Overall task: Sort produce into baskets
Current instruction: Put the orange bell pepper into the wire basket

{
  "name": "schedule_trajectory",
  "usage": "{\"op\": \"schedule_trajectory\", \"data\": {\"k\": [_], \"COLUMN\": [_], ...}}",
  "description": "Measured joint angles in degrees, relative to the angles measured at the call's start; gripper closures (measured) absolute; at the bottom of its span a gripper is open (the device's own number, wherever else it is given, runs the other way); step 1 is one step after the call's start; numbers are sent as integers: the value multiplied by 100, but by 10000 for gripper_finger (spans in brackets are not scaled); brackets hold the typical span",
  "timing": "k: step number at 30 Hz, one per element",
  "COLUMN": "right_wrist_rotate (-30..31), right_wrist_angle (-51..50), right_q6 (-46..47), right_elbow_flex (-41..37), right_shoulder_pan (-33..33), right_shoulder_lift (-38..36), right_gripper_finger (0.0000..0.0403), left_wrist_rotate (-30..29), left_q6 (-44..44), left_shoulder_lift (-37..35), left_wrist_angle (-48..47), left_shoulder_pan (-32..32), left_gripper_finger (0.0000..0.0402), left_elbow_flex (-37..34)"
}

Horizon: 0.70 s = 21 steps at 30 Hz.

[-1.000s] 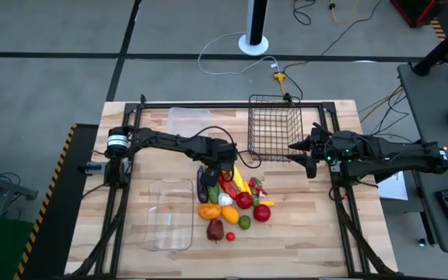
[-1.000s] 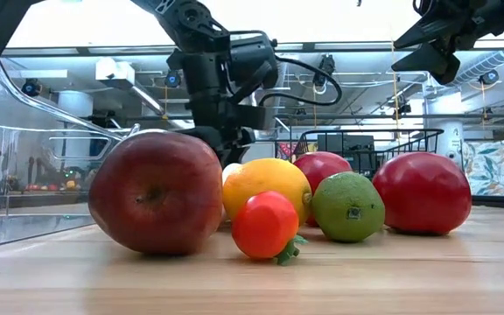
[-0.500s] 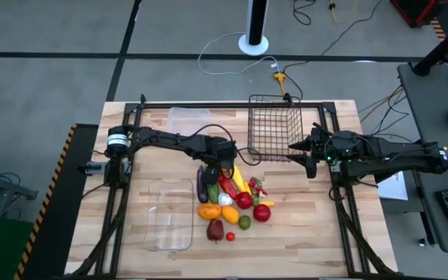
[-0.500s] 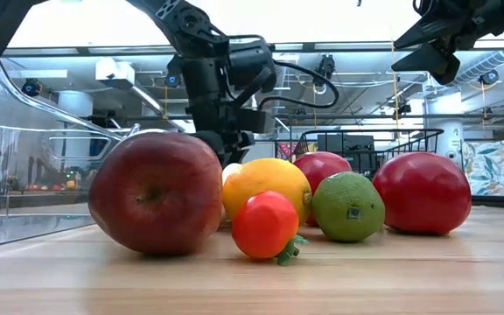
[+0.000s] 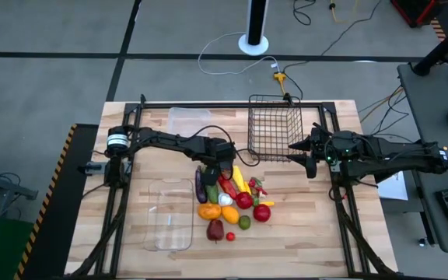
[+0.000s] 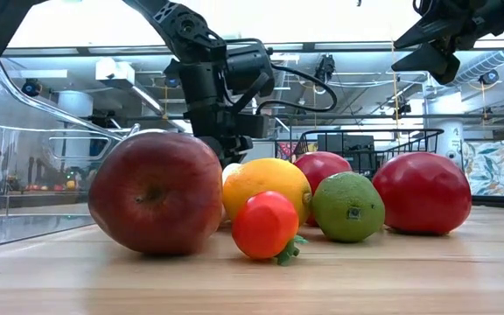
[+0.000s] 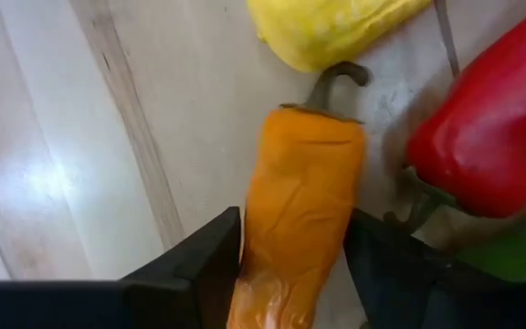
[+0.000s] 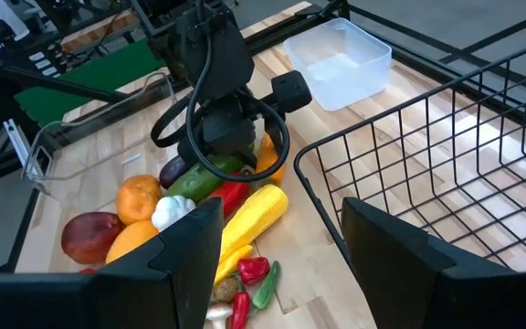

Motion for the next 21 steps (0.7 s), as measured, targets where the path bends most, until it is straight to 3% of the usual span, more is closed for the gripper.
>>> {"op": "schedule_trajectory", "data": {"k": [8,21], "right_wrist_rotate": [0,0], "right_wrist_angle": [0,0], "right_q6": [-20,-44], "right_elbow_flex": [0,0], "right_shoulder_pan": [0,0], "right_shoulder_lift": [0,0], "right_gripper_finger": [186,186], "left_wrist_rotate": [-4,-13], "left_q6": [-11,-332], "left_shoulder_lift": [0,-138], "left_wrist_angle": [15,-643], "left_shoulder_pan": [0,-2], "left_gripper_finger": [301,308], "left_elbow_flex": [-7,455]}}
